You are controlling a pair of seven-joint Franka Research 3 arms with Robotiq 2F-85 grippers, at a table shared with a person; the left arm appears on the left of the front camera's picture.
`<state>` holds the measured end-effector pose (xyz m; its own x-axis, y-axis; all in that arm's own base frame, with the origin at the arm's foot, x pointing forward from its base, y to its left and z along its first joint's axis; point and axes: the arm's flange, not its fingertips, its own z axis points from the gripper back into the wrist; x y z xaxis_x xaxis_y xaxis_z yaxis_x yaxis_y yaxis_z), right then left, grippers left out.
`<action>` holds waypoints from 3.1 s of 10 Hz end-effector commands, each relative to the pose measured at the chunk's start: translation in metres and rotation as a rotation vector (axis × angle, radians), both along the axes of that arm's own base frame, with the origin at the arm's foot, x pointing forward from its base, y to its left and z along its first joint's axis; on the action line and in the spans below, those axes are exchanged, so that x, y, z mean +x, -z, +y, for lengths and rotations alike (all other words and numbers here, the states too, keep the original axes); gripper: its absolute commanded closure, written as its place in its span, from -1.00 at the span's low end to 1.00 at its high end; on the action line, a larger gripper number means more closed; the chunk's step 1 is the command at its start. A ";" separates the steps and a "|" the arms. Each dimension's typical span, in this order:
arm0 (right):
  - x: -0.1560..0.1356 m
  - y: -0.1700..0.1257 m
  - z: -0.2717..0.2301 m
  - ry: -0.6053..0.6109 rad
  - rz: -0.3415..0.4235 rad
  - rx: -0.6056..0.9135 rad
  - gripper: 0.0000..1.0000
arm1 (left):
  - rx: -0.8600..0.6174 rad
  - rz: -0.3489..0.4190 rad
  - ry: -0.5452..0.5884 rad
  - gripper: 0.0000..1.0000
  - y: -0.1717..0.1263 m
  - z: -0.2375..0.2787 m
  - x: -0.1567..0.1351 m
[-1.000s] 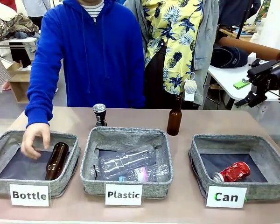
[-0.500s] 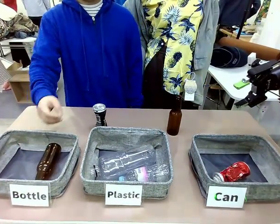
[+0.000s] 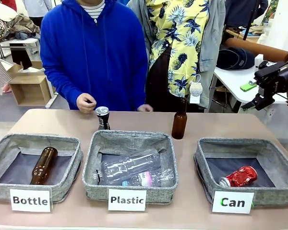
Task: Sort the can waste into the basket.
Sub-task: Pick up the can waste from the table and place it in the right Fabric basket.
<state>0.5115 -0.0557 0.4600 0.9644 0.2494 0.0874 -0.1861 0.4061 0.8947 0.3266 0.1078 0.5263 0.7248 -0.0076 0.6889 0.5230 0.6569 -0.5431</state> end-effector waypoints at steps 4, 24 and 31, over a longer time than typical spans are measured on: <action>-0.001 -0.003 -0.001 -0.008 -0.014 0.000 -1.00 | 0.263 -0.157 0.253 -1.00 0.097 -0.060 0.079; -0.001 -0.003 -0.001 -0.008 -0.014 0.000 -1.00 | -0.213 -0.422 -0.090 -1.00 0.043 0.193 -0.014; -0.001 -0.003 -0.001 -0.008 -0.014 0.000 -1.00 | -0.319 -0.591 -0.387 -1.00 0.059 0.301 -0.157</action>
<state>0.5114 -0.0564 0.4601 0.9648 0.2480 0.0877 -0.1858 0.4064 0.8946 0.1495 0.4110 0.4704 0.1706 0.4493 0.8770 0.5147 0.7183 -0.4681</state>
